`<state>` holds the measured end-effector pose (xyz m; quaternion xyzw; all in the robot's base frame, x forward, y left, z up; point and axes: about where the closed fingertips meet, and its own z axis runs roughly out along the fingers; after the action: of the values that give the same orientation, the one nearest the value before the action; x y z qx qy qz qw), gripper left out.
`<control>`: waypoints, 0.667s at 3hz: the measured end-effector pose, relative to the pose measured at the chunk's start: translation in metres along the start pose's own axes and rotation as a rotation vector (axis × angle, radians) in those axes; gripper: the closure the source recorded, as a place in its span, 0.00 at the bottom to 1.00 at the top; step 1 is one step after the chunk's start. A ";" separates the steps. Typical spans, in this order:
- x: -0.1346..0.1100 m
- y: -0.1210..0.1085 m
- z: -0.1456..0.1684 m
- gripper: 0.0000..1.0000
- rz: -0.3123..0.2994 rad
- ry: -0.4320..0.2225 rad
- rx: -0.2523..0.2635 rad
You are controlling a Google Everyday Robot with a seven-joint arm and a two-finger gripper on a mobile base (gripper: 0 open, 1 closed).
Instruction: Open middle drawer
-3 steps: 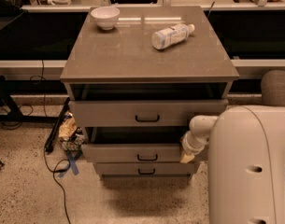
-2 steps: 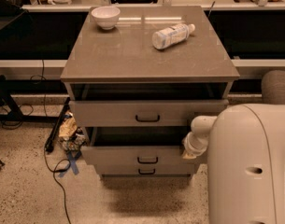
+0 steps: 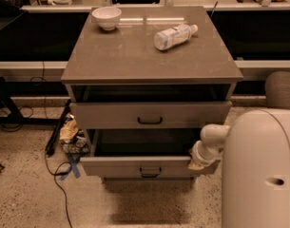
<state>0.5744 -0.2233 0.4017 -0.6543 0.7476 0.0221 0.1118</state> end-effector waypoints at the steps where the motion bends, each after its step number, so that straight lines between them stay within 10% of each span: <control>1: -0.001 0.000 0.000 1.00 0.000 0.000 0.000; 2: 0.005 0.016 0.001 1.00 0.038 -0.008 -0.009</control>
Offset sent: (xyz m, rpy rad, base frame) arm -0.2101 -0.0726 -0.0434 0.1794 0.1795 -0.4436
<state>0.5580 -0.2252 0.3979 -0.6404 0.7594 0.0302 0.1114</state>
